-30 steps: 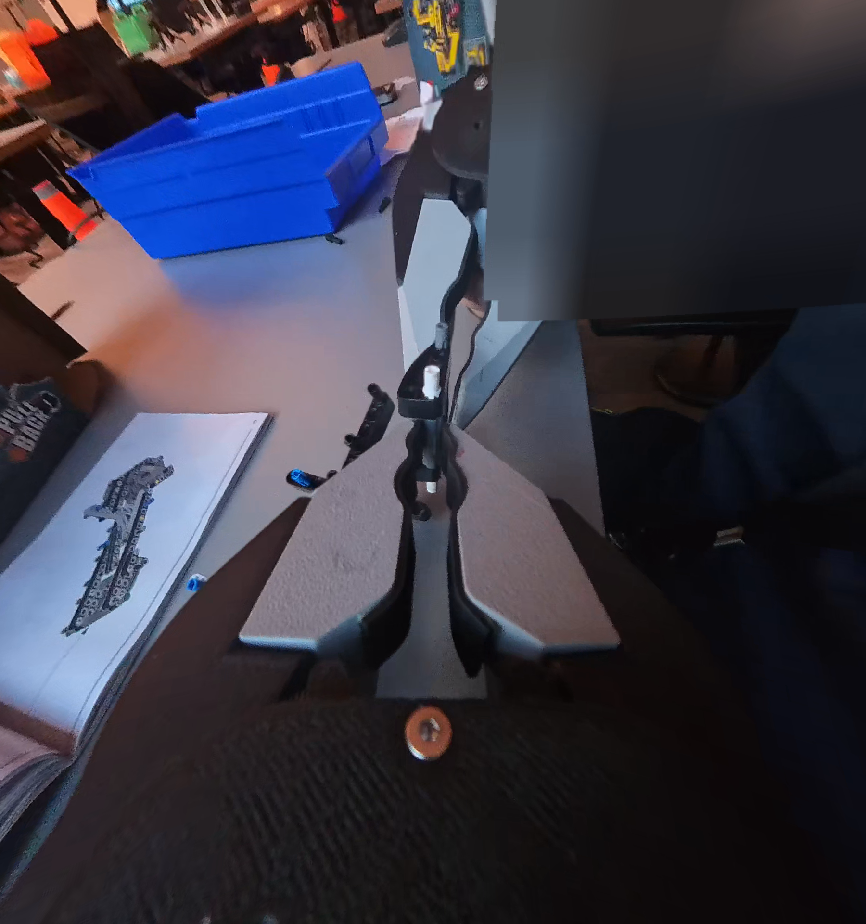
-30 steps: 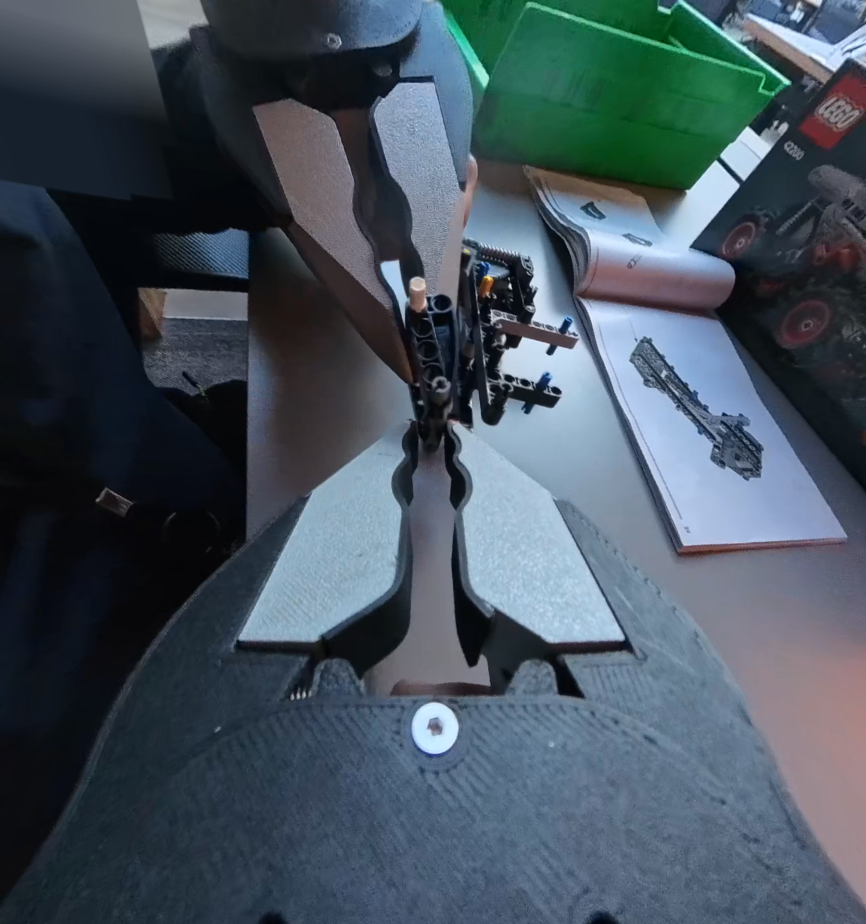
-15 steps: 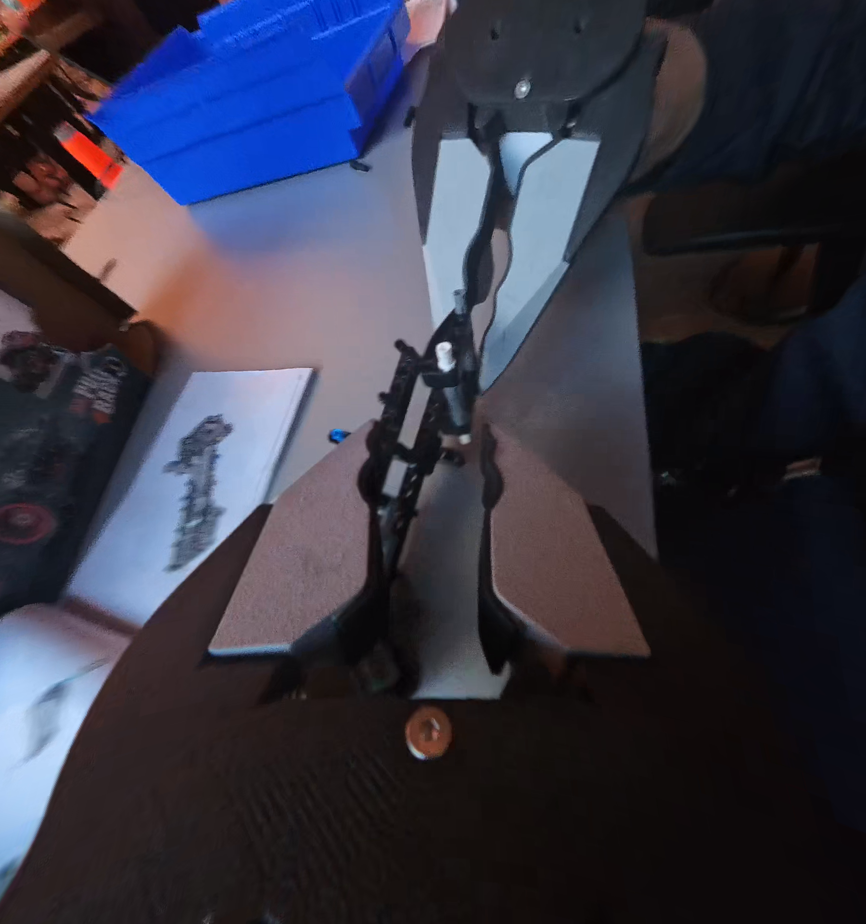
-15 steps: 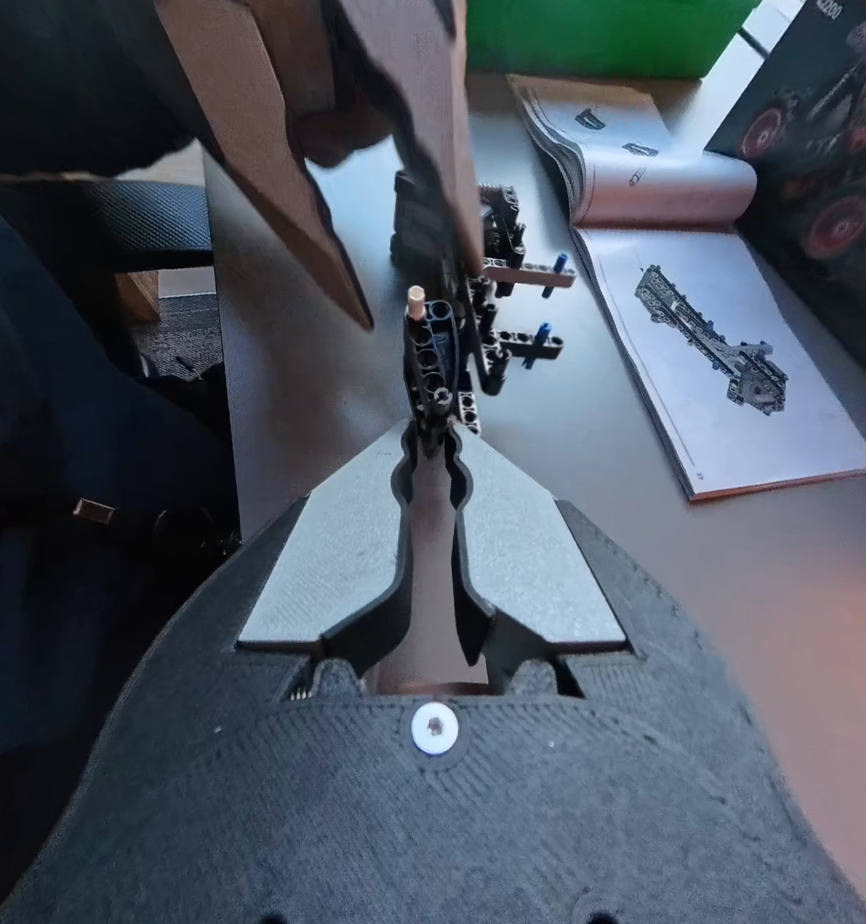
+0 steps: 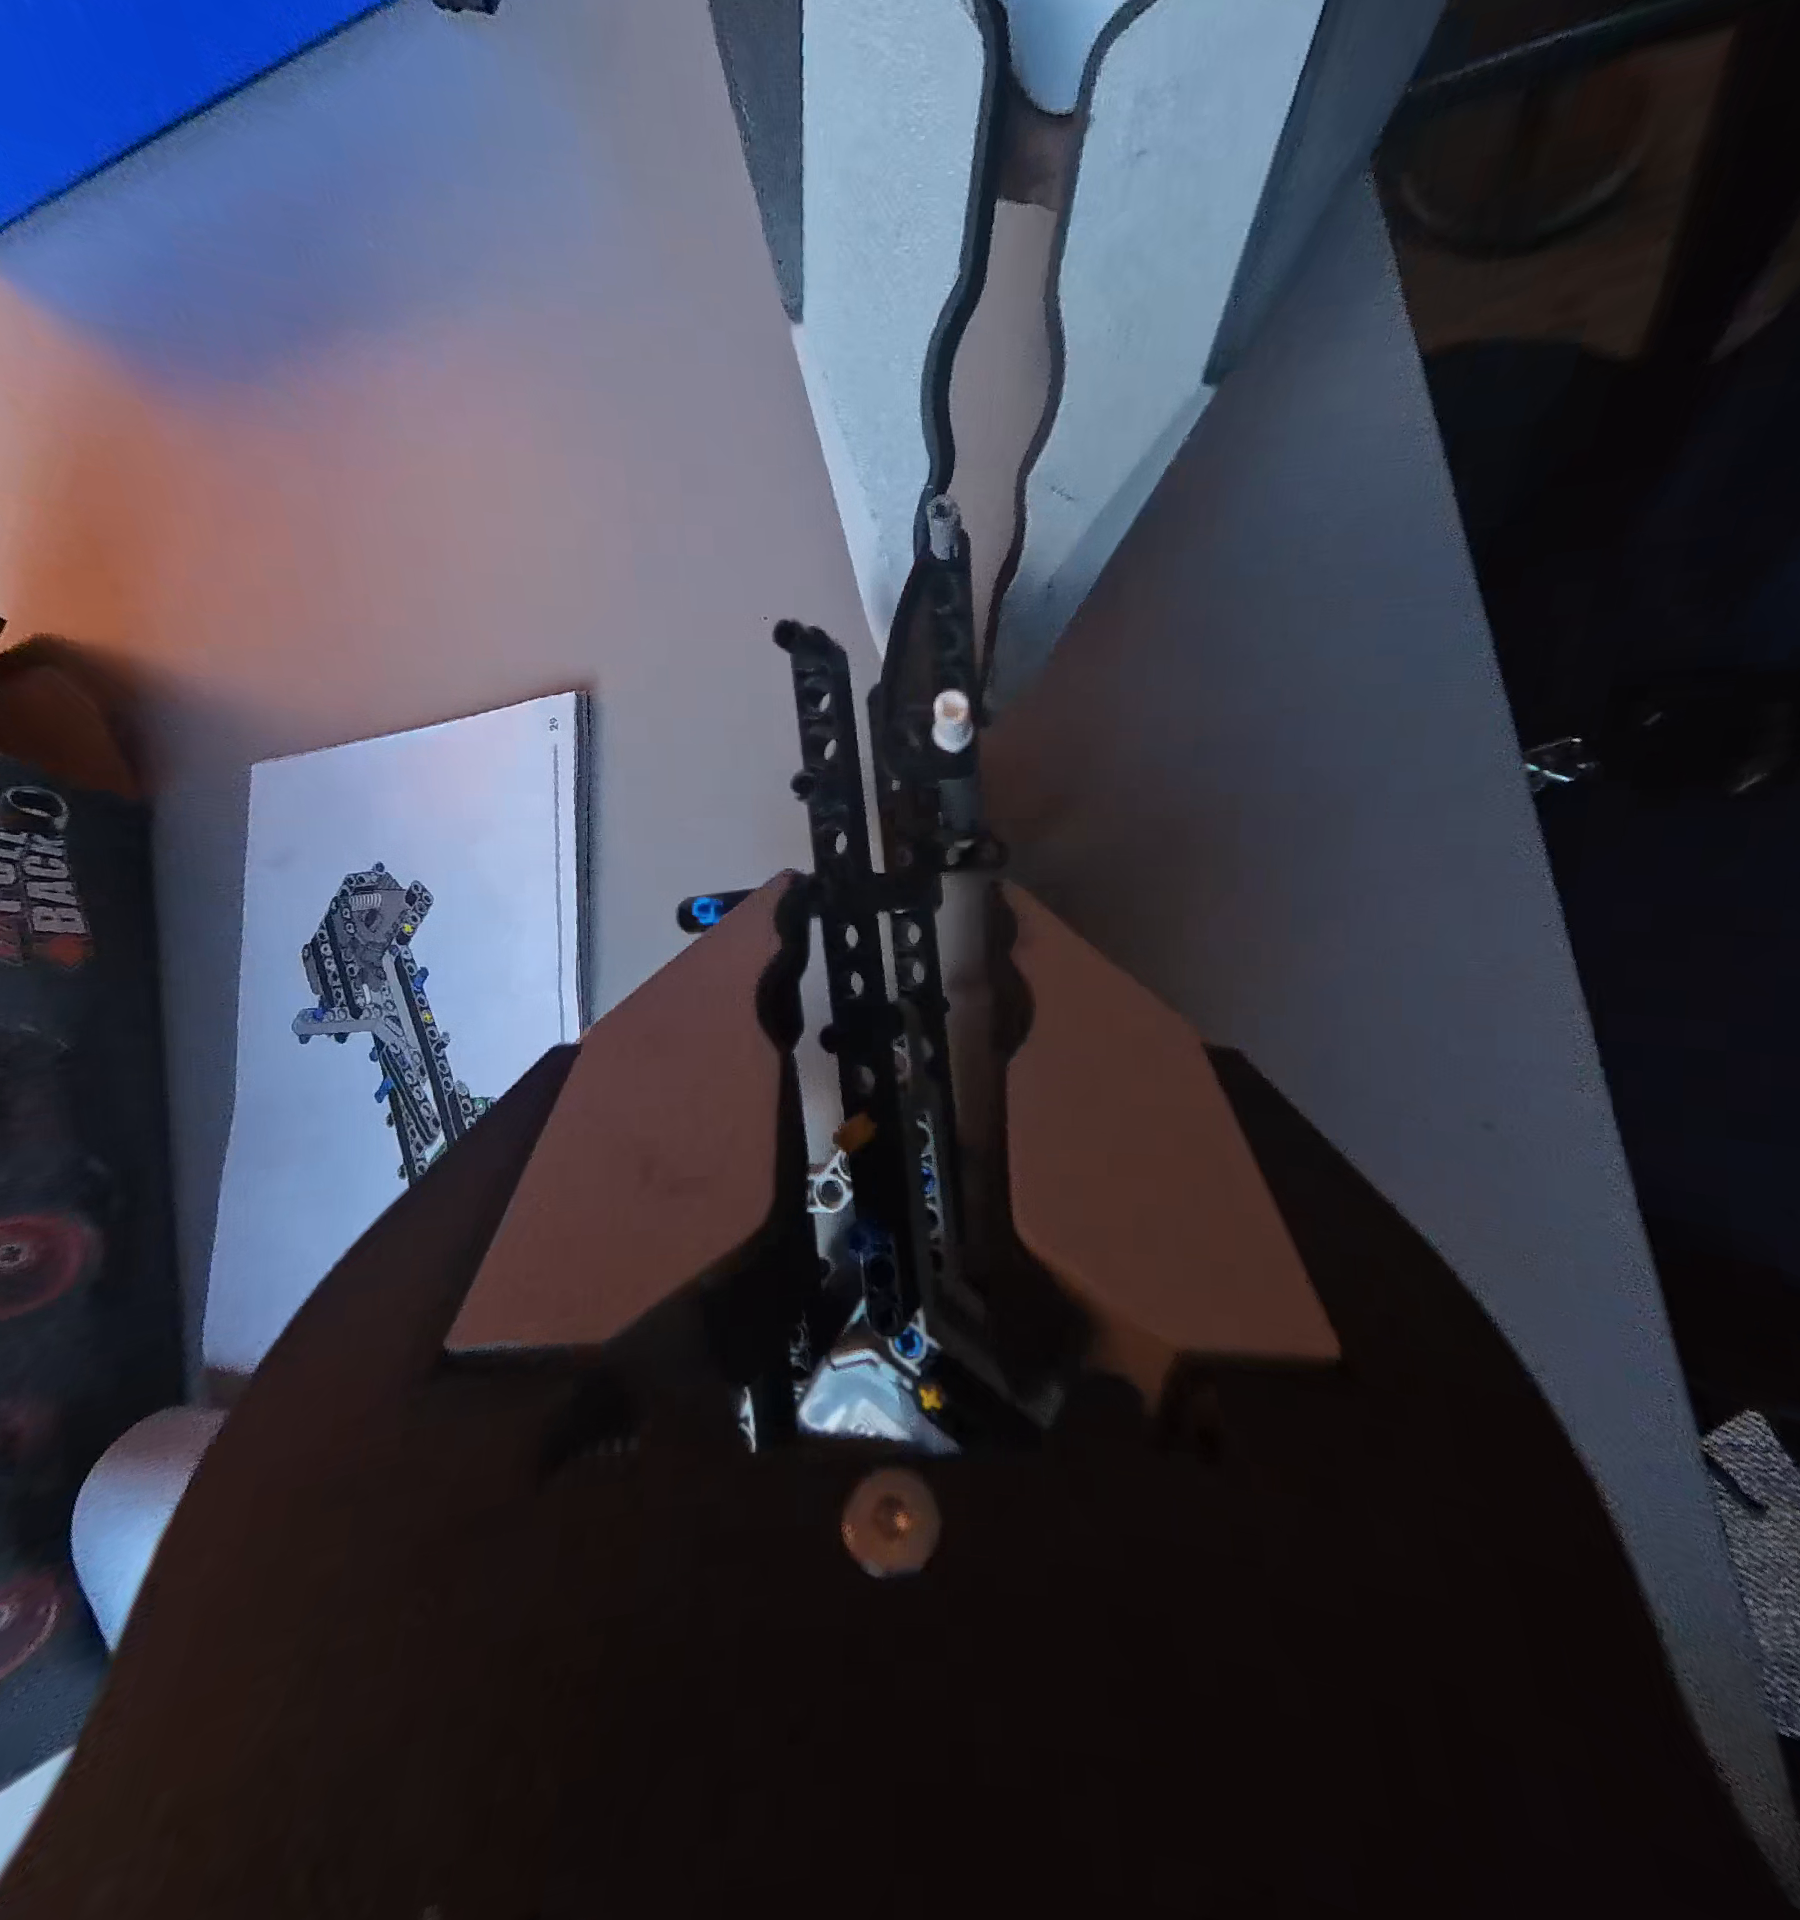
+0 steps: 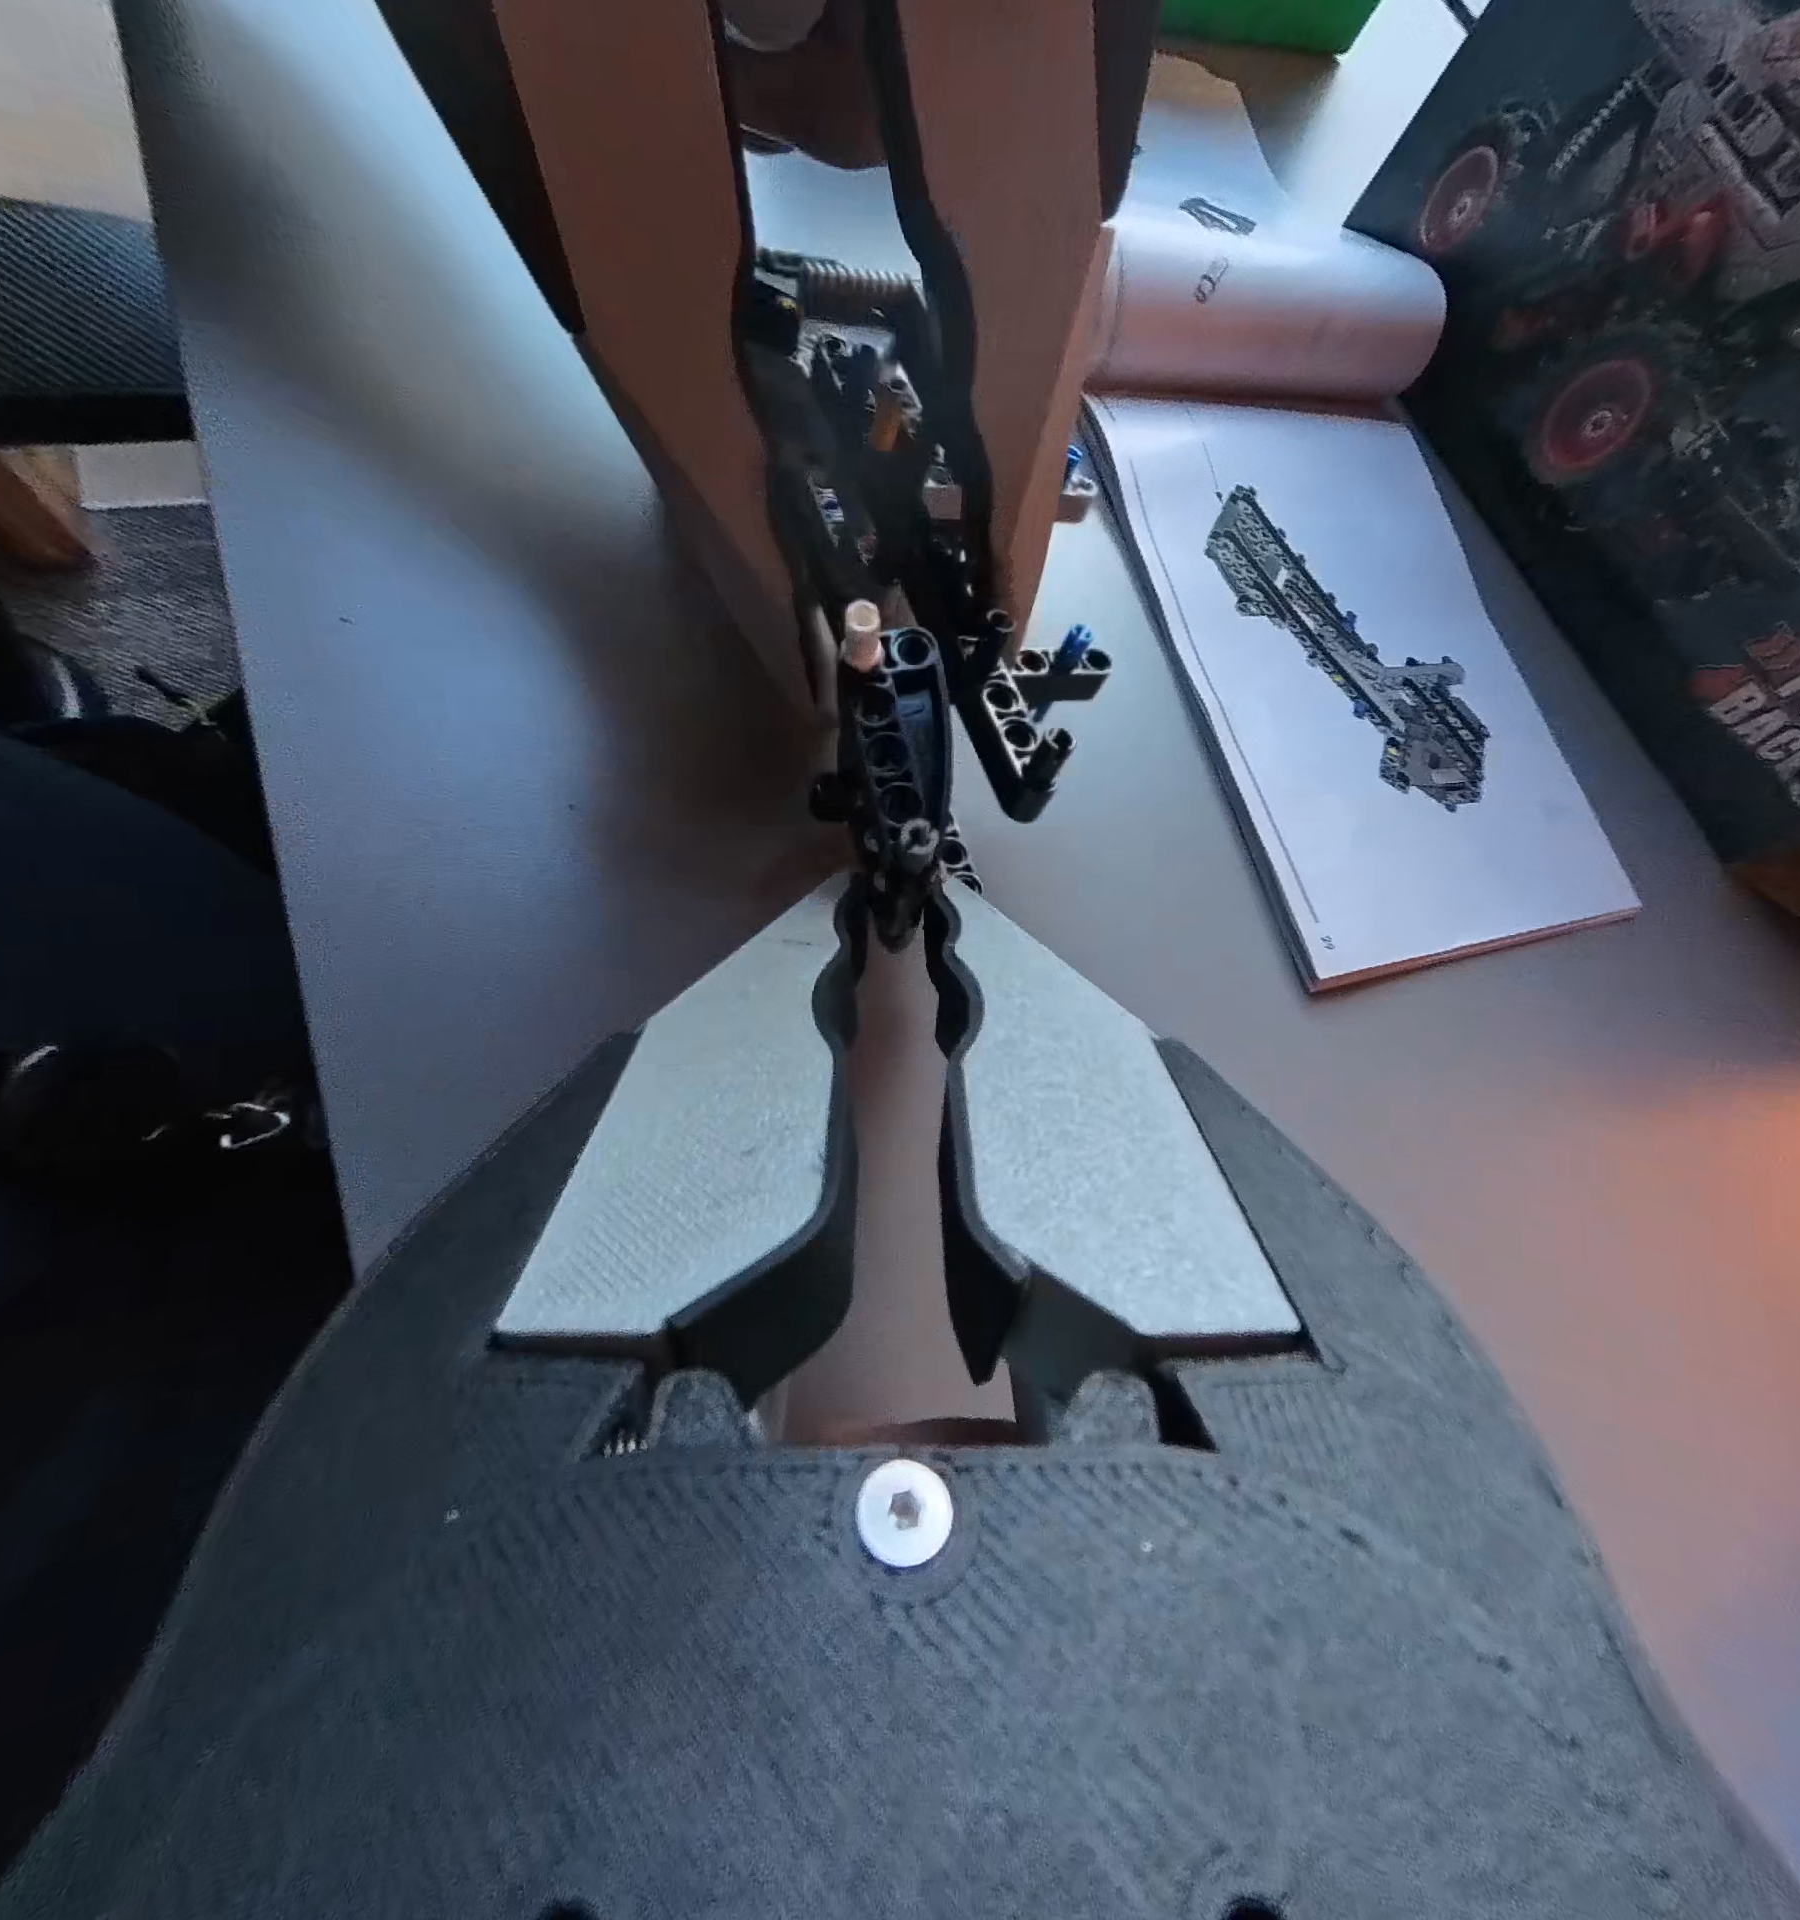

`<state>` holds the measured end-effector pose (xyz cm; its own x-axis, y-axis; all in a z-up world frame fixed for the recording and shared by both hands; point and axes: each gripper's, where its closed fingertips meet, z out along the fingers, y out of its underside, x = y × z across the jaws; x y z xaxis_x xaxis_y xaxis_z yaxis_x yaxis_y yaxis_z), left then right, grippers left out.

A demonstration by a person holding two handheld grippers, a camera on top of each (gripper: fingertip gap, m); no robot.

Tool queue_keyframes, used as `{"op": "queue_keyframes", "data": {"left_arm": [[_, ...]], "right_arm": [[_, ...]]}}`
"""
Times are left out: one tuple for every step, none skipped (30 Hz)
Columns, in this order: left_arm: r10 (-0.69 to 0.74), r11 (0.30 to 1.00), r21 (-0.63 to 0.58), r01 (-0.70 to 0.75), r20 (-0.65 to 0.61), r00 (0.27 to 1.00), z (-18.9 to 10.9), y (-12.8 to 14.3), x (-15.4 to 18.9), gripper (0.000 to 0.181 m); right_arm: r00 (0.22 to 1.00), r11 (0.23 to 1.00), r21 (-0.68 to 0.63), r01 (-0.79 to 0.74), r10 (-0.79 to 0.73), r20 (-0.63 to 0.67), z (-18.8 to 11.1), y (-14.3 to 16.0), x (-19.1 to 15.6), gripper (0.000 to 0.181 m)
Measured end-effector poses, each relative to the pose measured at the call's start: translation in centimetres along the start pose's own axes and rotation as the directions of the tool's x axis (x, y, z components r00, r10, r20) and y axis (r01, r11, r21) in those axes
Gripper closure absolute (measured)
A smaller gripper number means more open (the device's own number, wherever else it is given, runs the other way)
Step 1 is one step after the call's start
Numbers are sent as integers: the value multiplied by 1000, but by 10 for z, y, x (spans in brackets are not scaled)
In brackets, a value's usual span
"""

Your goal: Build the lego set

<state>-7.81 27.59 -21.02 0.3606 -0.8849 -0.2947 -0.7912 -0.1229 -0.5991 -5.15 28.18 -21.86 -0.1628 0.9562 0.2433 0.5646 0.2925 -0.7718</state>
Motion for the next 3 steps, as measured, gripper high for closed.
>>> {"op": "queue_keyframes", "data": {"left_arm": [[-5, 1000, 6, 5, -7, 1000, 1, 0, 0, 151], [-16, 1000, 10, 16, -13, 1000, 2, 1, -1, 152], [-22, 1000, 8, 23, -25, 999, 3, 2, 0, 158]], "right_arm": [[1000, 1000, -4, 10, -10, -9, 0, 1, 2, 173], [1000, 1000, -5, 21, -21, -13, 0, 0, 2, 173], [999, 999, -5, 34, -34, -25, -1, 0, 4, 174]]}}
